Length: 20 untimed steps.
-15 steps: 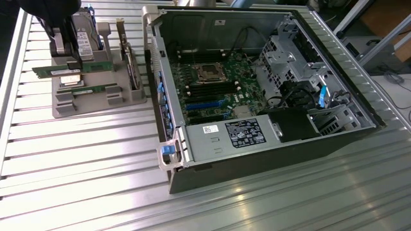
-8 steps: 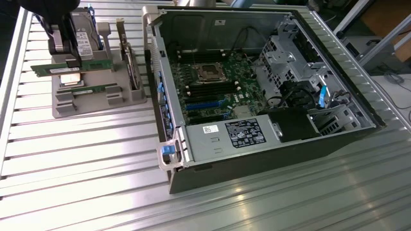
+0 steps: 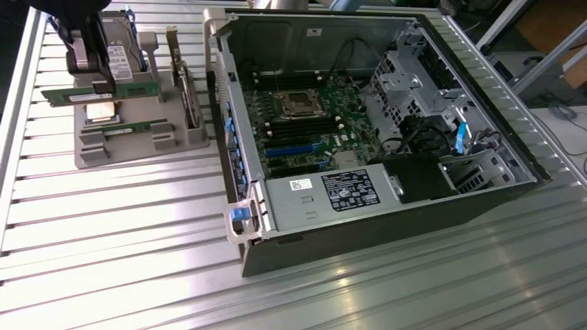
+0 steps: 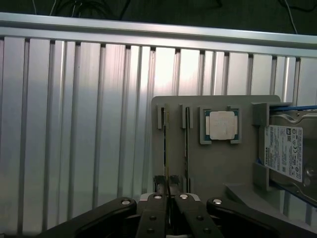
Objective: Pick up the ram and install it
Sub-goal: 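Pick up the ram and move it above insertion slot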
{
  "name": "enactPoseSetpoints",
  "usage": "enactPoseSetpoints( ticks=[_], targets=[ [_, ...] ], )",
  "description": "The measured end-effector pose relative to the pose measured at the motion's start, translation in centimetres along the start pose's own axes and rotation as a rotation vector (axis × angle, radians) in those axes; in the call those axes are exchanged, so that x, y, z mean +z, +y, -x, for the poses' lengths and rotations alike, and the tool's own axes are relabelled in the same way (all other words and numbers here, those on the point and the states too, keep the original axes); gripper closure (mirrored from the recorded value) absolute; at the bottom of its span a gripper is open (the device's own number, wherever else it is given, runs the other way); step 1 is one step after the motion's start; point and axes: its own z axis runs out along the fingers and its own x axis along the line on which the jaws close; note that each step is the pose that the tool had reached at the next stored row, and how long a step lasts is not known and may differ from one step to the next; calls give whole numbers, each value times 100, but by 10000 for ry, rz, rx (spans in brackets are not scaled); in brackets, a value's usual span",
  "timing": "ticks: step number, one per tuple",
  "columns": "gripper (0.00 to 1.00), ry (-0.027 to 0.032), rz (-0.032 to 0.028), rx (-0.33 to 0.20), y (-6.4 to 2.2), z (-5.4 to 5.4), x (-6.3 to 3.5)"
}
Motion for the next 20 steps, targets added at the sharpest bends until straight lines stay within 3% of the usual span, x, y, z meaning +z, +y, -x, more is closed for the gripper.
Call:
enactPoseSetpoints(
  ticks=[20],
  targets=[
    [88, 1, 3, 1, 4, 2, -107]
  ],
)
